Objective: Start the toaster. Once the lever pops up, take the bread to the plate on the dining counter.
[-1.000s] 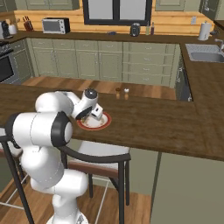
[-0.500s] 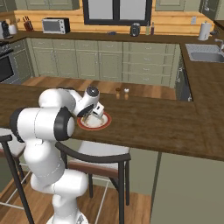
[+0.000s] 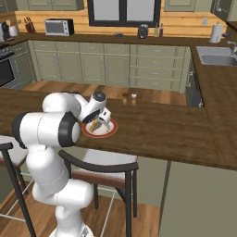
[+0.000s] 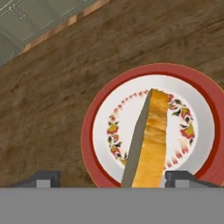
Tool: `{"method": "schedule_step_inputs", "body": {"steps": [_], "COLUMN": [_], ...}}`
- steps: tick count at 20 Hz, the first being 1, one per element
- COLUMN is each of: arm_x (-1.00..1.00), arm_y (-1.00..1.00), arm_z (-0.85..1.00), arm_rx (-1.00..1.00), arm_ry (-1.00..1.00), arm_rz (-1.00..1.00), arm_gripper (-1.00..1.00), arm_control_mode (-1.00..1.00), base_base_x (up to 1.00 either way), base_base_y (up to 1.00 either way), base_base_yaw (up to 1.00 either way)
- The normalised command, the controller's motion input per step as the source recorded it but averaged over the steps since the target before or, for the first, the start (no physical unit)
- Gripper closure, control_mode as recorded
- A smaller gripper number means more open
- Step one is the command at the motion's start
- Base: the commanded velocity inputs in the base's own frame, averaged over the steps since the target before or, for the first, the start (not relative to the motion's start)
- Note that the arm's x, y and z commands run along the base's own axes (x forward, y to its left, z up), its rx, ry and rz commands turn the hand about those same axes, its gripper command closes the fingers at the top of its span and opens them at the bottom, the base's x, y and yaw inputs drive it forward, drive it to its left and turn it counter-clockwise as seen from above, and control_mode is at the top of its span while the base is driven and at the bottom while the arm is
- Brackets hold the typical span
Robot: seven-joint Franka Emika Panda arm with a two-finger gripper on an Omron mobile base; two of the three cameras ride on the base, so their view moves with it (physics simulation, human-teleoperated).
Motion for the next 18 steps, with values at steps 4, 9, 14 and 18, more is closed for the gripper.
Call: {"method": "schedule_step_inputs", "body": {"steps": [4,9,14,18], "arm_x": [0.00,0.00,0.05,0.03], "arm_y": [-0.05,-0.10,0.00,0.00], "arm_z": [0.00,0.02,0.11,0.61], "arm_rx": [-0.01,-0.21,-0.32,-0.14], "arm_ry": [0.10,0.20,0.28,0.25], "arm_rz": [0.00,-0.01,-0.02,0.00], "arm_gripper": [-1.00,-1.00,-1.00,-1.00], "arm_control_mode": [-1.00,-1.00,-1.00,-1.00], "base_base_x": [0.00,0.00,0.00,0.00], "base_base_y": [0.00,0.00,0.00,0.00], "base_base_yaw": [0.00,0.00,0.00,0.00]}}
